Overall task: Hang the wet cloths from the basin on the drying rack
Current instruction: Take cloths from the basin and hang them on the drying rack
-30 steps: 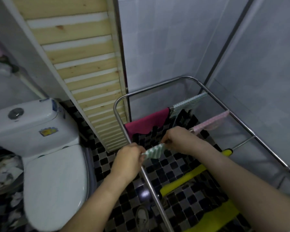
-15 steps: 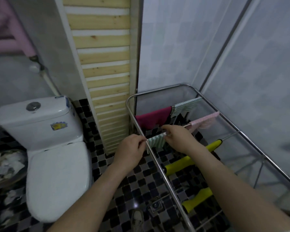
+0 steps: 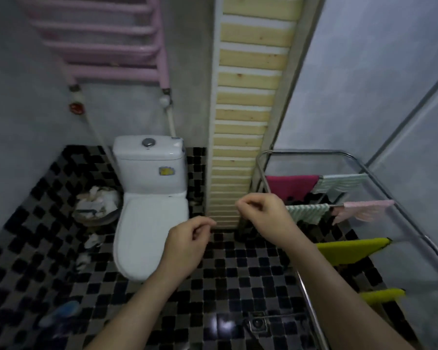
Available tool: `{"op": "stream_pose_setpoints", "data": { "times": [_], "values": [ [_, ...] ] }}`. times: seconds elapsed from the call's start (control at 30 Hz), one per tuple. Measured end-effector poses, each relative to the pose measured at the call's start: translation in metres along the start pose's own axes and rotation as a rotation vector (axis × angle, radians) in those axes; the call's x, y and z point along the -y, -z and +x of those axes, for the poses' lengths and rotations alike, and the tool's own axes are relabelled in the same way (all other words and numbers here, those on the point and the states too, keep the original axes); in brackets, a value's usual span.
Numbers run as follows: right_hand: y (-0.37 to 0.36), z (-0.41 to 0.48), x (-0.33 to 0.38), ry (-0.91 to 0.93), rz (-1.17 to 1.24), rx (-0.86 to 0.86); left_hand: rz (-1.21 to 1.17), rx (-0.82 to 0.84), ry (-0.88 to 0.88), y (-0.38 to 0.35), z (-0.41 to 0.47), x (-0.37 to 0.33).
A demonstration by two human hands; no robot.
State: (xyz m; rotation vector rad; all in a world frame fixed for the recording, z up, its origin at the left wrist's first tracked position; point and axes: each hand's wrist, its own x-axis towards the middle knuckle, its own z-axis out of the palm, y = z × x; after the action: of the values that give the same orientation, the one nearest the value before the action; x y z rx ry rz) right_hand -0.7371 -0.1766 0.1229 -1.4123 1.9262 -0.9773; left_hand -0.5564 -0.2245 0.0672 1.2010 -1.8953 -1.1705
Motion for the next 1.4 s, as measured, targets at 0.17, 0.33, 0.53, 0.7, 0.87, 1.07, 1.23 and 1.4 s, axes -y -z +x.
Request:
{"op": "stream_pose_setpoints", "data": {
  "times": [0.17, 0.33, 0.53, 0.7, 0.87, 1.07, 1.23, 1.4],
  "values": [
    [-0.067, -0.012, 0.034, -0.173, 0.525, 0.228, -0.074, -0.216, 0.172, 0.046, -0.063, 0.030],
    [-0.142, -0.037, 0.059, -0.347, 0.711, 0.494, -0.076, -0.354, 0.342, 0.095, -0.130, 0.057],
    [-0.234, -0.074, 0.090, -0.511, 0.775, 0.782, -0.039, -0.548, 0.551, 0.153, -0.205, 0.106],
    [-0.337, -0.111, 0.131, -0.585, 0.722, 0.976, -0.032, -0.874, 0.689, 0.225, -0.286, 0.163],
    [-0.444, -0.145, 0.157, -0.639, 0.594, 1.077, 0.023, -0.821, 0.886, 0.297, -0.344, 0.235],
    [-0.534, -0.170, 0.158, -0.569, 0.387, 1.083, 0.214, -0.571, 0.972, 0.328, -0.365, 0.314],
    [-0.590, -0.179, 0.140, -0.372, 0.171, 1.056, 0.348, -0.558, 0.848, 0.336, -0.359, 0.358],
    [-0.621, -0.185, 0.121, -0.026, -0.388, 0.989, 0.449, -0.494, 0.909, 0.340, -0.353, 0.389]
  ]
}}
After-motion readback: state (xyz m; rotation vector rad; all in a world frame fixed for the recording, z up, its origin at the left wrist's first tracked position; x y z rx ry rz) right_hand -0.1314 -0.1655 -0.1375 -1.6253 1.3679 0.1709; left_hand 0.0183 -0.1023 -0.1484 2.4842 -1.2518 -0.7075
